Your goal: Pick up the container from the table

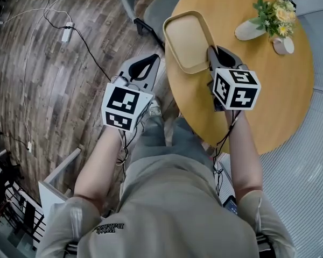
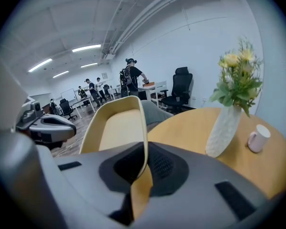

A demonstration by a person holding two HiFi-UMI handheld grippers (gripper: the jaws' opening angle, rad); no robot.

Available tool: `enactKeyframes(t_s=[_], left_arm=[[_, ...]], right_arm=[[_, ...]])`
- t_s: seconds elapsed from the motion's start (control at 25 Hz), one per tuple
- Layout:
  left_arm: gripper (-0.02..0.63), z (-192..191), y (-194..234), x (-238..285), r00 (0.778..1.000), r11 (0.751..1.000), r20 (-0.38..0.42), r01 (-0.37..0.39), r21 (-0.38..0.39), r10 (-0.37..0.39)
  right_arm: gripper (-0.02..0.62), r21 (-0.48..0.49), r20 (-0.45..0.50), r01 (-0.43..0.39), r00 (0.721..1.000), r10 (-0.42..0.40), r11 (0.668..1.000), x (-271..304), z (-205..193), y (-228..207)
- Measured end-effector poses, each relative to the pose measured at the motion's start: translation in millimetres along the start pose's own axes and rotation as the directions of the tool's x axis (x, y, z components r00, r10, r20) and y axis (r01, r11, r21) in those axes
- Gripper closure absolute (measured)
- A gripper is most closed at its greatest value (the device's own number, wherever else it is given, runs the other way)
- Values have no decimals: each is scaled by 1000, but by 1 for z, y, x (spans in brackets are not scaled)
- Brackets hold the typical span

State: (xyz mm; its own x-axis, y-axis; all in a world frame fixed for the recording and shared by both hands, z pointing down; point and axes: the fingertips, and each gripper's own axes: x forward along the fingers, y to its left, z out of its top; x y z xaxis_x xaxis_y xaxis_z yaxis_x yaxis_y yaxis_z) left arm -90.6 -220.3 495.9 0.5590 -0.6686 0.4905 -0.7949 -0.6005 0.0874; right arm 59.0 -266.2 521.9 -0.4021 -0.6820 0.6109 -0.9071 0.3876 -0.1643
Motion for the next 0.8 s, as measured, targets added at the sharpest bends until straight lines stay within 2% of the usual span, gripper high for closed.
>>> enactKeyframes(t_s=[0.36,0.56,0.8], left_arm=[[584,57,3,-33,995,997,91,-36,72,29],[584,96,0,-52,988,993,151,-45,113,28],[584,157,-13,-88,961,971,274,-104,217,42]], right_arm=[[560,-36,145,18,989,-13,999,-50,67,8],[560,-58,235,42,972,-27,997,-90,100,11],[560,-82,346,69,938,-37,994,-139,136,11]])
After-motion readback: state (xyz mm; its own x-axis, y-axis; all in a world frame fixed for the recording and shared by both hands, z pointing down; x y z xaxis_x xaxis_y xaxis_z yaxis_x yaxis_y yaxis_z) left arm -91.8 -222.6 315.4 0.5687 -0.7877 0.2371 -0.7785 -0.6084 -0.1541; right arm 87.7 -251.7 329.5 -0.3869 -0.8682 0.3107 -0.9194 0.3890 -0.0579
